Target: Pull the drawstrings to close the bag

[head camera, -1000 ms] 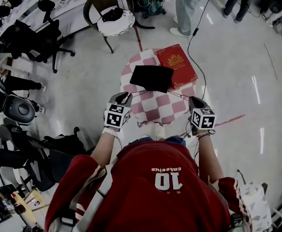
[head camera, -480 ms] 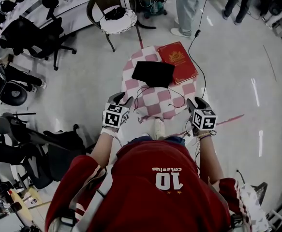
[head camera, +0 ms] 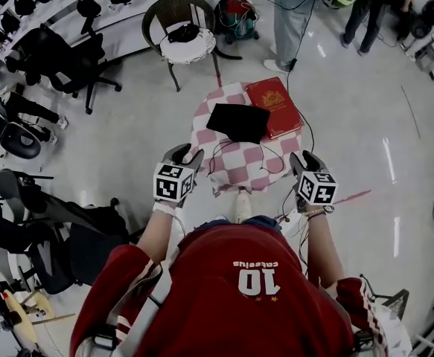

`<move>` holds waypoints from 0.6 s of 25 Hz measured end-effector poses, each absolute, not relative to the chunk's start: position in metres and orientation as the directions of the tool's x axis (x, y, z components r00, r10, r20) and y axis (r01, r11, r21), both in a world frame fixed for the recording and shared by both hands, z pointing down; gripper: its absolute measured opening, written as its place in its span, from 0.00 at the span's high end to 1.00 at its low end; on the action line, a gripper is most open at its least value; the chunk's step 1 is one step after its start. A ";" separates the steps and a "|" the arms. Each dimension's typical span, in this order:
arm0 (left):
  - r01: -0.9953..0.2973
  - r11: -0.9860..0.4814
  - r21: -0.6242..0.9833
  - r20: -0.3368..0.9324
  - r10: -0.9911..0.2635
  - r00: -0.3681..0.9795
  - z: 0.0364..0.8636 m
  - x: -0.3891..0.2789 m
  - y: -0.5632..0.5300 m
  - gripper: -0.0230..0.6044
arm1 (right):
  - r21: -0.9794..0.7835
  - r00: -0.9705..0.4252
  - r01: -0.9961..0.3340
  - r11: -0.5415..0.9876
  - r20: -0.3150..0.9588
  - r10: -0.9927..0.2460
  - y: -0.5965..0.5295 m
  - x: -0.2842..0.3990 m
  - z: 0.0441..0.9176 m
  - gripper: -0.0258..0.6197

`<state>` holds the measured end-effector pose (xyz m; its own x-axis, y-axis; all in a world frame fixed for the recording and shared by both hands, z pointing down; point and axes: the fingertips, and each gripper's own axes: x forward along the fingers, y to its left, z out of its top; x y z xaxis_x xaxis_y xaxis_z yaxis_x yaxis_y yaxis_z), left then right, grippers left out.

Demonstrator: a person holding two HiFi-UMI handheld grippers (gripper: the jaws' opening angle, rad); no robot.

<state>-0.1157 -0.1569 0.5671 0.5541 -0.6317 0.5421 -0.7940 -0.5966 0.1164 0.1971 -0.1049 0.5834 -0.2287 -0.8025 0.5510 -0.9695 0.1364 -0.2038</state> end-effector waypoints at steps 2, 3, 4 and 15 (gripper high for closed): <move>-0.794 -0.596 0.120 0.498 -0.656 0.568 0.549 -0.116 -0.158 0.69 | -0.197 -0.229 -0.970 0.144 0.526 -0.819 -0.108 0.194 0.569 0.69; -0.792 -0.598 0.118 0.477 -0.666 0.574 0.539 -0.116 -0.158 0.69 | -0.195 -0.230 -0.969 0.149 0.510 -0.829 -0.109 0.192 0.560 0.69; -0.790 -0.602 0.115 0.457 -0.674 0.580 0.530 -0.116 -0.158 0.69 | -0.192 -0.231 -0.969 0.154 0.494 -0.838 -0.110 0.189 0.551 0.69; -0.761 -0.647 0.054 0.215 -0.737 0.641 0.407 -0.098 -0.156 0.70 | -0.171 -0.239 -0.966 0.192 0.324 -0.915 -0.104 0.171 0.459 0.69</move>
<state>-0.0980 -0.1560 0.4075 0.6413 -0.7367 0.2147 -0.7609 -0.6467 0.0537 0.1706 -0.1036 0.4594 -0.2391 -0.9152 0.3245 -0.9664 0.1919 -0.1711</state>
